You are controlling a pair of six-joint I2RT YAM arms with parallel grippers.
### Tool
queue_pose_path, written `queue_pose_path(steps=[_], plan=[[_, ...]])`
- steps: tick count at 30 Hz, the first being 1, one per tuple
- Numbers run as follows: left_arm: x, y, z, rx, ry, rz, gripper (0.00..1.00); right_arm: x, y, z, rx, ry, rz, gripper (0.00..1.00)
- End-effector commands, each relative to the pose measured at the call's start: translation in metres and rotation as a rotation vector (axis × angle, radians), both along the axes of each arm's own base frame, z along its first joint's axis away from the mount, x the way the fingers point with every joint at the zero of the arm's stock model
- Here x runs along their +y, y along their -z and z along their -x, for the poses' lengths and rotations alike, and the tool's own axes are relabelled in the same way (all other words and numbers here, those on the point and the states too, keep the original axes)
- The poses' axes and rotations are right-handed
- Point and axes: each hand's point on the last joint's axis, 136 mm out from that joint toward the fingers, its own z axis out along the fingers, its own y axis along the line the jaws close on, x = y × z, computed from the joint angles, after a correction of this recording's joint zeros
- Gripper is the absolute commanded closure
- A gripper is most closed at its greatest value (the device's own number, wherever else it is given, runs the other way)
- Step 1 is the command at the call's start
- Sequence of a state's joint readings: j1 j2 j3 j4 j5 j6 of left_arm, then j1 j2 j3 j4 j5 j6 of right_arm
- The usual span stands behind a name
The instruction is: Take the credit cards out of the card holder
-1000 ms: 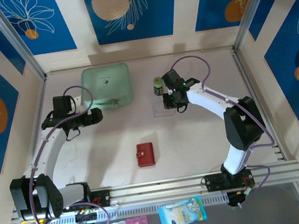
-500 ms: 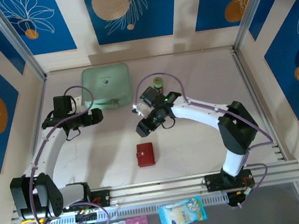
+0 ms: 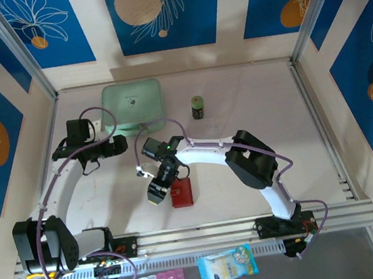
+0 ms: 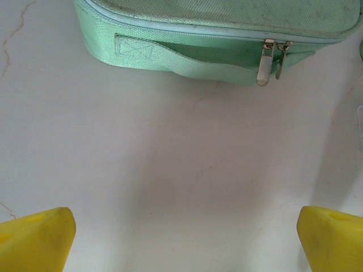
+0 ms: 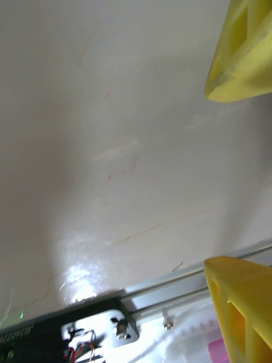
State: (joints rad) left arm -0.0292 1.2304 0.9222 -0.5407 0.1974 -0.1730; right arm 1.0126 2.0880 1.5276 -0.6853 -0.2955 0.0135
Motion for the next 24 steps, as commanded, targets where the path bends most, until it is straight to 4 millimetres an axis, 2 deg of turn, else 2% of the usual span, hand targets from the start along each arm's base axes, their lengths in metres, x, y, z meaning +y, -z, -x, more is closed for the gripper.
queue_pose_path(steps=[1,3,5,13,18,24], plan=[[0.001,-0.007,0.003,-0.021,0.019,-0.032,0.00,-0.011,0.003,-0.002,0.037,0.013,0.032,0.17],[0.001,-0.008,0.003,-0.022,0.020,-0.030,0.00,-0.020,0.010,-0.005,0.043,0.031,0.056,0.07],[0.000,-0.006,0.003,-0.016,0.023,-0.027,0.00,-0.028,0.013,-0.010,0.034,0.051,0.077,0.04],[0.000,-0.005,0.003,-0.015,0.023,-0.026,0.00,-0.068,0.015,-0.020,0.038,0.137,0.125,0.01],[-0.001,-0.006,0.002,-0.016,0.025,-0.023,0.00,-0.090,0.011,-0.005,0.067,0.157,0.136,0.01],[-0.002,-0.005,0.002,-0.012,0.029,-0.019,0.00,-0.106,0.015,0.018,0.023,0.123,0.200,0.01]])
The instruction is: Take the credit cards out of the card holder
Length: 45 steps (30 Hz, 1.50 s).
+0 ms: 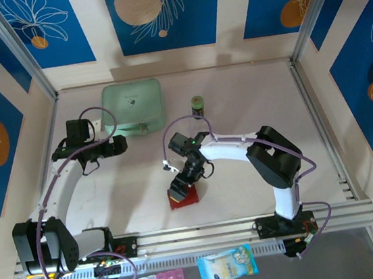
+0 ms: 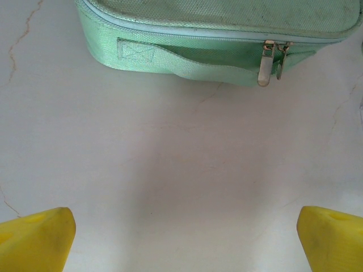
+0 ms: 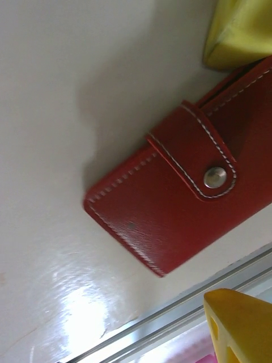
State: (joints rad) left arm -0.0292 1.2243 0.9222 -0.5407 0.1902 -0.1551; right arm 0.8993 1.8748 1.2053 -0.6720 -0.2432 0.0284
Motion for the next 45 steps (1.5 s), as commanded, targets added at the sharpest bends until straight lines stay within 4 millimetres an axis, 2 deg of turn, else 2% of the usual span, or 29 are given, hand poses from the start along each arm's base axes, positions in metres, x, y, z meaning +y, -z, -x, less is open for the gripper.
queue_pose_path(steps=[1,7,14,24,30,40,45], plan=[[-0.003,-0.003,0.003,0.001,0.019,-0.003,0.00,-0.018,0.004,0.023,-0.002,-0.024,0.102,0.01],[-0.004,-0.003,0.003,0.000,0.023,-0.002,0.00,-0.022,0.007,0.038,-0.138,-0.117,0.218,0.01],[-0.004,-0.002,0.002,0.006,0.024,0.001,0.00,-0.010,0.005,0.028,-0.344,-0.204,0.267,0.01],[-0.003,0.000,0.003,0.011,0.023,-0.002,0.00,0.006,0.009,0.023,-0.347,-0.223,0.265,0.01],[-0.004,0.000,0.003,0.010,0.024,-0.003,0.00,0.009,0.014,0.025,-0.328,-0.225,0.270,0.00],[-0.004,0.001,0.003,0.017,0.024,0.001,0.00,0.010,0.007,0.024,-0.311,-0.191,0.247,0.15],[-0.004,0.001,0.002,0.015,0.024,0.000,0.00,0.006,-0.003,0.015,-0.294,-0.117,0.224,0.17]])
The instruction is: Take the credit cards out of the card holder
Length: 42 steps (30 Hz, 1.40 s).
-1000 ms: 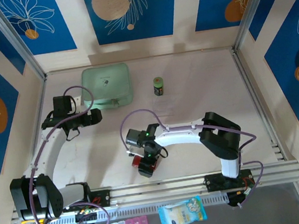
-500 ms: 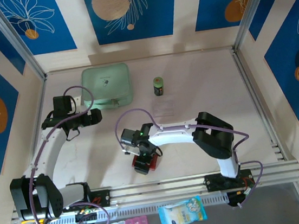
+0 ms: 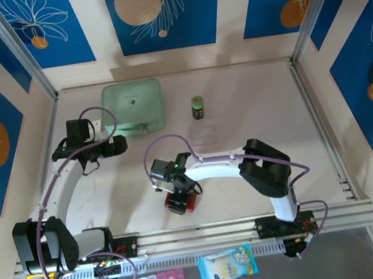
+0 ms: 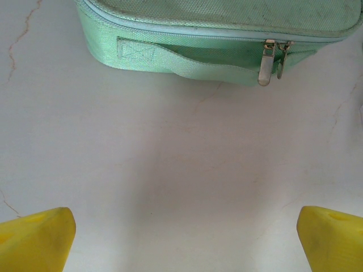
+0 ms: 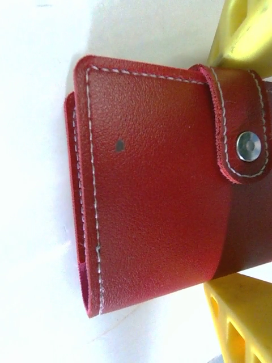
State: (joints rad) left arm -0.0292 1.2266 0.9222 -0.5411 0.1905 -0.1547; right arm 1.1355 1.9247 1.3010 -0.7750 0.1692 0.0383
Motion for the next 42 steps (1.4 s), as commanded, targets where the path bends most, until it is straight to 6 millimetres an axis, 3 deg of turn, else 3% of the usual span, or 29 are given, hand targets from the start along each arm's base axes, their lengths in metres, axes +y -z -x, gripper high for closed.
queue_pose_path(steps=[1,9,12,16,21,30,42], plan=[[-0.004,0.000,0.002,0.013,0.024,0.000,0.00,-0.001,-0.020,-0.006,0.022,0.076,-0.055,0.17],[-0.005,0.002,0.001,0.018,0.027,0.008,0.00,-0.033,-0.029,-0.041,0.066,0.390,-0.095,0.24],[-0.006,0.002,0.001,0.019,0.028,0.009,0.00,-0.036,-0.033,-0.043,0.070,0.451,-0.107,0.23],[-0.006,0.002,0.001,0.020,0.028,0.009,0.00,-0.020,-0.033,-0.023,0.035,0.336,-0.090,0.16],[-0.006,0.002,0.001,0.021,0.029,0.012,0.00,-0.006,-0.017,-0.007,-0.021,0.182,0.013,0.07],[-0.006,0.002,0.002,0.019,0.028,0.010,0.00,-0.001,-0.002,-0.003,-0.058,0.073,0.094,0.02],[-0.005,0.001,0.002,0.016,0.025,0.007,0.00,0.004,-0.002,-0.009,-0.041,0.050,0.066,0.06]])
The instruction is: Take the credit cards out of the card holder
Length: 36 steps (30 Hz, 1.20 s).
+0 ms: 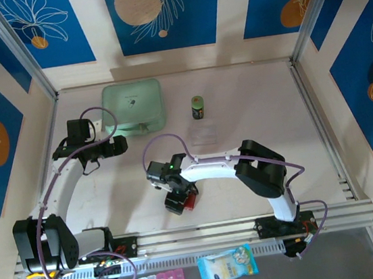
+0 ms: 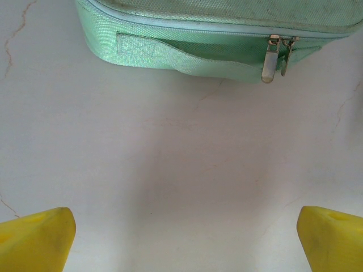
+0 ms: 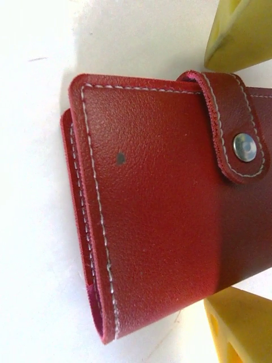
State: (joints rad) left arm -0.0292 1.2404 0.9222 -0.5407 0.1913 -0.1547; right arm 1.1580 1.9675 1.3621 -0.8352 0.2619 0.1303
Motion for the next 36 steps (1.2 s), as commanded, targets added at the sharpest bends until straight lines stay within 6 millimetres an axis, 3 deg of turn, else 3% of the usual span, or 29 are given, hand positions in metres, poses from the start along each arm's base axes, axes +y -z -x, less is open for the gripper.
queue_pose_path(steps=[1,18,22,25,30,36], plan=[[-0.005,-0.002,0.002,0.004,0.026,0.006,0.00,0.007,-0.004,-0.001,0.026,-0.029,-0.016,0.08],[-0.005,-0.001,0.003,0.007,0.028,0.003,0.00,0.007,0.003,0.003,0.098,-0.019,-0.018,0.16],[-0.005,-0.002,0.003,0.006,0.028,0.005,0.00,0.003,0.001,0.001,0.089,0.003,-0.013,0.26],[-0.005,-0.001,0.003,0.007,0.028,0.005,0.00,0.000,-0.003,-0.003,0.081,0.032,-0.014,0.27],[-0.005,-0.002,0.002,0.006,0.029,0.004,0.00,-0.010,-0.015,-0.019,0.068,0.155,-0.033,0.27],[-0.005,-0.002,0.002,0.005,0.028,0.007,0.00,-0.038,-0.022,-0.050,0.060,0.475,-0.042,0.33]])
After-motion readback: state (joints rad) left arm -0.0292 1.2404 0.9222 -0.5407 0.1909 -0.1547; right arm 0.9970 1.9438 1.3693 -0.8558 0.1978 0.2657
